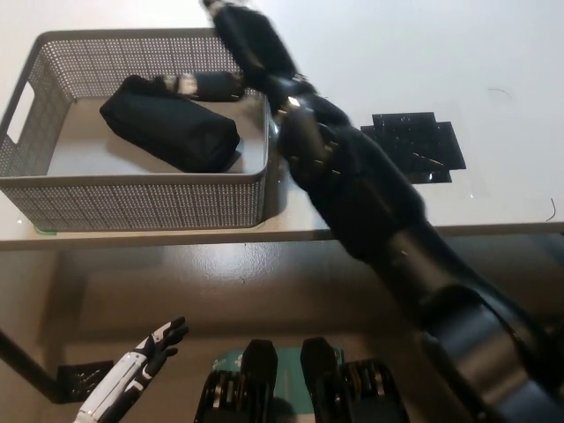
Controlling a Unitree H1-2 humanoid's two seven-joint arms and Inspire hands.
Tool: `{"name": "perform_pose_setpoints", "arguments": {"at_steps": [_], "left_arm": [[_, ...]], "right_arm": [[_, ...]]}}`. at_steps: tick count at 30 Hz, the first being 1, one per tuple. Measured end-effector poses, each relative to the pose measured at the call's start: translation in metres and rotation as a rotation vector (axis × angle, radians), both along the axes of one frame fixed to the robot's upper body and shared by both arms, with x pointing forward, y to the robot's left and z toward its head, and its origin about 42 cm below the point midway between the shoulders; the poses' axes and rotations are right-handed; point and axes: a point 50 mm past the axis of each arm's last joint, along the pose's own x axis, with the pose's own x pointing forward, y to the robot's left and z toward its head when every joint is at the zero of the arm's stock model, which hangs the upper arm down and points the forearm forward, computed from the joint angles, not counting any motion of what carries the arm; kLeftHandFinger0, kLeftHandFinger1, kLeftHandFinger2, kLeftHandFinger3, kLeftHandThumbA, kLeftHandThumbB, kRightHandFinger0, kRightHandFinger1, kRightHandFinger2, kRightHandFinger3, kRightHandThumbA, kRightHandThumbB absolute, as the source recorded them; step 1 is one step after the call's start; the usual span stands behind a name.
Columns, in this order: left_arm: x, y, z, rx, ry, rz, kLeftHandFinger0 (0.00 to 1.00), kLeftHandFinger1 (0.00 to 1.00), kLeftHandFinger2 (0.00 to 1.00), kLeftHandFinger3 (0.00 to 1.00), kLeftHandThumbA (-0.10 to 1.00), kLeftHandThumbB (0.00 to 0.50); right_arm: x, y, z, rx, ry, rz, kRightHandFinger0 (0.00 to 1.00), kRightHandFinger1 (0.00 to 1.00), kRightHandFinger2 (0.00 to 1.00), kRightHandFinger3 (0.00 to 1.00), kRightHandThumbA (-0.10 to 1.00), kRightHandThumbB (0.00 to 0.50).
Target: Use the right hand to pick up the pencil case on the right hand side and put it into a grey container on the left side
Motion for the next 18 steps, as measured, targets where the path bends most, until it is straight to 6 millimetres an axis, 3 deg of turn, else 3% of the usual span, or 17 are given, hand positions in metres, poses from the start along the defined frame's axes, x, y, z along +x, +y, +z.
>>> {"name": "perform_pose_setpoints", "arguments": {"at_steps": [6,10,16,18], "left_arm": [[0.000,0.000,-0.001,0.000,0.004,0.002,1.00,1.00,1.00,1.00,1.00,0.392],[0.000,0.000,-0.001,0.000,0.007,0.003,1.00,1.00,1.00,1.00,1.00,0.389],[-0.001,0.001,-0.003,0.000,0.013,0.005,1.00,1.00,1.00,1.00,1.00,0.392],[-0.001,0.001,-0.003,0.000,0.016,0.006,1.00,1.00,1.00,1.00,1.00,0.395]], "right_arm": [[-0.007,-0.060,-0.025,0.059,0.004,-0.076,1.00,1.00,1.00,1.00,1.00,0.376],[-0.018,-0.103,-0.045,0.087,0.008,-0.134,1.00,1.00,1.00,1.00,1.00,0.409],[-0.045,-0.159,-0.073,0.139,0.017,-0.211,1.00,1.00,1.00,1.00,1.00,0.393],[-0.057,-0.175,-0.081,0.163,0.022,-0.232,1.00,1.00,1.00,1.00,1.00,0.411]]}}
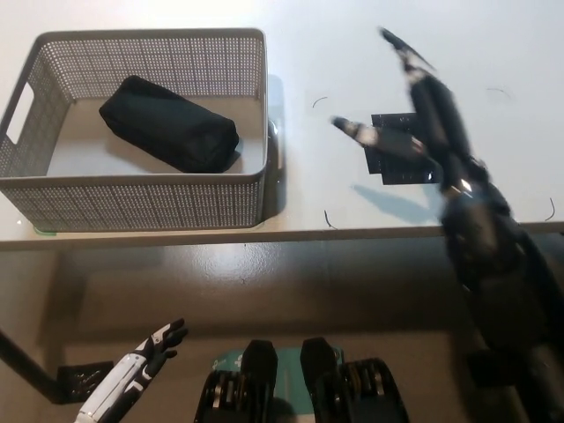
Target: Use the right hand to pick up the pencil case on the right hand side and put it into a grey container on the left side
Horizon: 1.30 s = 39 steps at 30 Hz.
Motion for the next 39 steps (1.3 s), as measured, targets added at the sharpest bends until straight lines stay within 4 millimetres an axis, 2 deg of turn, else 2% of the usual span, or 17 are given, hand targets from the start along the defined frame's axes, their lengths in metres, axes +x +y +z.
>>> {"name": "perform_pose_setpoints", "arguments": {"at_steps": [3,5,6,8,13,17,18,23,25,28,31,33,36,39], "left_arm": [[-0.001,0.000,-0.001,0.000,0.006,0.002,1.00,1.00,1.00,1.00,1.00,0.382],[-0.001,0.001,-0.002,0.000,0.010,0.003,1.00,1.00,1.00,1.00,1.00,0.394],[-0.002,0.001,-0.003,0.000,0.013,0.005,1.00,1.00,1.00,1.00,1.00,0.401],[-0.002,0.002,-0.004,0.000,0.018,0.007,1.00,1.00,1.00,1.00,1.00,0.401],[-0.003,0.002,-0.006,0.000,0.024,0.010,1.00,1.00,1.00,1.00,1.00,0.392],[-0.004,0.003,-0.007,0.000,0.027,0.011,1.00,1.00,1.00,1.00,1.00,0.404],[-0.004,0.003,-0.007,0.000,0.028,0.011,1.00,1.00,1.00,1.00,1.00,0.409],[-0.006,0.004,-0.008,0.000,0.031,0.016,1.00,1.00,1.00,1.00,1.00,0.372],[-0.006,0.005,-0.008,-0.002,0.032,0.020,1.00,1.00,1.00,1.00,1.00,0.371],[-0.007,0.006,-0.009,-0.003,0.034,0.024,1.00,1.00,1.00,1.00,1.00,0.378],[-0.008,0.007,-0.009,-0.003,0.036,0.028,1.00,1.00,1.00,1.00,1.00,0.381],[-0.009,0.008,-0.009,-0.005,0.036,0.035,1.00,1.00,1.00,1.00,1.00,0.375],[-0.011,0.010,-0.010,-0.006,0.040,0.040,1.00,1.00,1.00,1.00,1.00,0.364],[-0.014,0.010,-0.012,-0.006,0.047,0.044,1.00,1.00,1.00,1.00,1.00,0.341]], "right_arm": [[-0.018,-0.020,-0.011,0.037,0.004,-0.025,1.00,1.00,1.00,1.00,1.00,0.398],[-0.031,-0.032,-0.018,0.063,0.006,-0.042,1.00,1.00,1.00,1.00,1.00,0.418],[-0.041,-0.039,-0.022,0.086,0.006,-0.050,1.00,1.00,1.00,1.00,1.00,0.380],[-0.056,-0.048,-0.028,0.129,0.008,-0.061,1.00,1.00,1.00,1.00,1.00,0.361],[-0.086,-0.065,-0.047,0.207,0.039,-0.080,1.00,1.00,1.00,1.00,1.00,0.336],[-0.109,-0.079,-0.073,0.276,0.108,-0.099,1.00,1.00,1.00,1.00,1.00,0.316],[-0.114,-0.082,-0.080,0.289,0.129,-0.104,1.00,1.00,1.00,1.00,1.00,0.296],[-0.138,-0.091,-0.110,0.357,0.209,-0.105,1.00,1.00,1.00,1.00,1.00,0.246],[-0.145,-0.094,-0.120,0.380,0.234,-0.101,1.00,1.00,1.00,1.00,1.00,0.225],[-0.155,-0.098,-0.143,0.419,0.298,-0.099,1.00,1.00,1.00,1.00,1.00,0.220],[-0.164,-0.103,-0.170,0.461,0.376,-0.095,1.00,1.00,1.00,1.00,1.00,0.270],[-0.169,-0.105,-0.187,0.485,0.431,-0.093,1.00,1.00,1.00,1.00,1.00,0.271],[-0.176,-0.107,-0.207,0.525,0.506,-0.091,1.00,1.00,1.00,1.00,1.00,0.223],[-0.182,-0.105,-0.222,0.572,0.564,-0.077,1.00,1.00,1.00,1.00,1.00,0.234]]}}
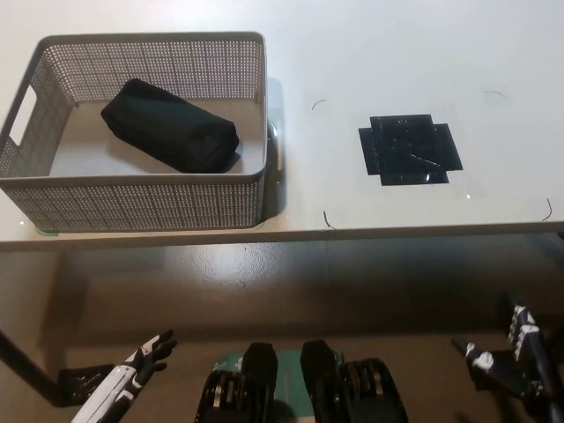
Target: Use the right hand to pick up the pencil case on the right hand side and put it into a grey container on the left side
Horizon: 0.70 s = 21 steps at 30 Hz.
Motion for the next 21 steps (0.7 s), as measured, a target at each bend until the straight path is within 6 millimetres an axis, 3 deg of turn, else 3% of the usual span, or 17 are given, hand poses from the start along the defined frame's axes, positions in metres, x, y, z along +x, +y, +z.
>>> {"name": "perform_pose_setpoints", "arguments": {"at_steps": [4,8,9,21], "left_arm": [[-0.003,0.002,-0.002,-0.005,0.006,0.010,1.00,1.00,1.00,1.00,1.00,0.305],[-0.005,0.005,-0.002,-0.029,0.005,0.031,1.00,1.00,1.00,1.00,1.00,0.331],[-0.005,0.006,-0.001,-0.036,0.004,0.037,1.00,1.00,1.00,1.00,1.00,0.355],[-0.004,0.013,0.002,-0.098,-0.019,0.094,1.00,1.00,1.00,1.00,1.00,0.328]], "right_arm": [[-0.005,0.005,-0.016,0.076,0.052,0.024,1.00,1.00,1.00,1.00,1.00,0.233],[-0.008,0.008,-0.023,0.143,0.070,0.042,1.00,1.00,1.00,1.00,1.00,0.246],[-0.008,0.009,-0.023,0.156,0.070,0.047,1.00,1.00,1.00,1.00,1.00,0.246],[0.000,0.007,-0.016,0.295,0.015,0.089,1.00,1.00,1.00,1.00,1.00,0.243]]}}
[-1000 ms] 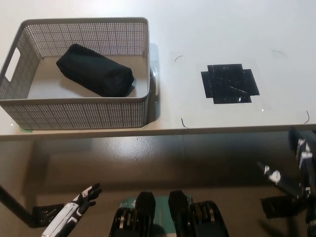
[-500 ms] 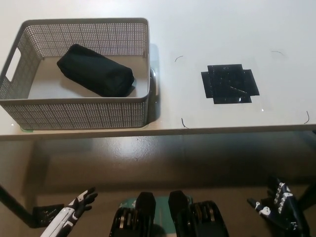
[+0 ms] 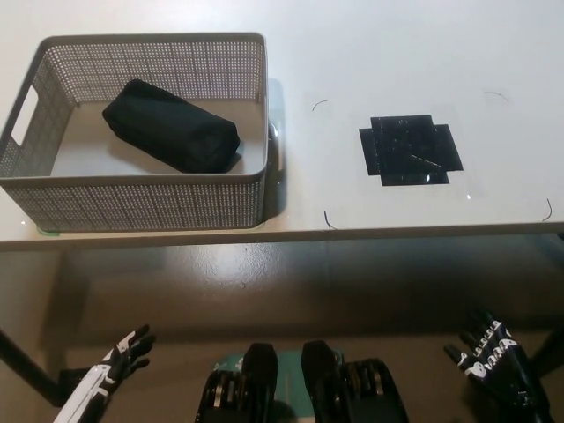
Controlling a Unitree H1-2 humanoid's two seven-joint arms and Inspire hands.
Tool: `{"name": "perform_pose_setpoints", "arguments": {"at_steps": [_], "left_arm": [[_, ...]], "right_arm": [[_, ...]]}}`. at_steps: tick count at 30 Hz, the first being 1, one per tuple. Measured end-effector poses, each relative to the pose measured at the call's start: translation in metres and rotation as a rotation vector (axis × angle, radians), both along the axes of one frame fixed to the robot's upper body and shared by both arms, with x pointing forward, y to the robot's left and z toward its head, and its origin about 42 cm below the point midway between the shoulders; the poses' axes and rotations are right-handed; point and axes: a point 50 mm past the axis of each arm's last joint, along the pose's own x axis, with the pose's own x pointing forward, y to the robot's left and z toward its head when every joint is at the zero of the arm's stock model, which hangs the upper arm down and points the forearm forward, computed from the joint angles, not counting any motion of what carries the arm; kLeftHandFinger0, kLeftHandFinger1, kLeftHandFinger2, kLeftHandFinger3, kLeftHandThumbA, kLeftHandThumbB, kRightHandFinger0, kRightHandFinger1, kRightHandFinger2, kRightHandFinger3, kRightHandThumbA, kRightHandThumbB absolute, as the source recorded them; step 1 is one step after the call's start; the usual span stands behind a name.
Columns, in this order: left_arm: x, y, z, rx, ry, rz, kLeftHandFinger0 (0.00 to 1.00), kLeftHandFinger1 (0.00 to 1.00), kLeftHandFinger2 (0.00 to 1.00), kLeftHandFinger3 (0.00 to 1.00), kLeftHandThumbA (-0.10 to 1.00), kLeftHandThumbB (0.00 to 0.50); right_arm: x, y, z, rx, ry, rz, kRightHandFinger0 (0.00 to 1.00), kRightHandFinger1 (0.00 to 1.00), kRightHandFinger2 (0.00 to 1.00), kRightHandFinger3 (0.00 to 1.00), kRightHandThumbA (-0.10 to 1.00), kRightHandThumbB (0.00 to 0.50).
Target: Use the right hand to pick up the pencil case on the right hand side and put it into a grey container on the left side
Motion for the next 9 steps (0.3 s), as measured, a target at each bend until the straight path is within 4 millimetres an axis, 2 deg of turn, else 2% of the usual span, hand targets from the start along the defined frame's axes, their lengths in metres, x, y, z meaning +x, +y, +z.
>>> {"name": "perform_pose_setpoints", "arguments": {"at_steps": [5,6,9], "left_arm": [[0.0004,-0.0024,-0.0004,-0.016,-0.008,0.021,1.00,1.00,1.00,1.00,1.00,0.320],[0.0005,-0.0028,-0.0005,-0.017,-0.009,0.021,1.00,1.00,1.00,1.00,1.00,0.331],[0.0007,-0.0032,-0.0008,-0.019,-0.010,0.022,1.00,1.00,1.00,1.00,1.00,0.336]], "right_arm": [[0.0004,0.0000,-0.0001,0.015,-0.003,0.010,1.00,1.00,1.00,1.00,1.00,0.238],[0.0007,0.0001,-0.0001,0.016,-0.004,0.013,1.00,1.00,1.00,1.00,1.00,0.236],[0.0014,0.0004,-0.0002,0.017,-0.005,0.018,1.00,1.00,1.00,1.00,1.00,0.252]]}}
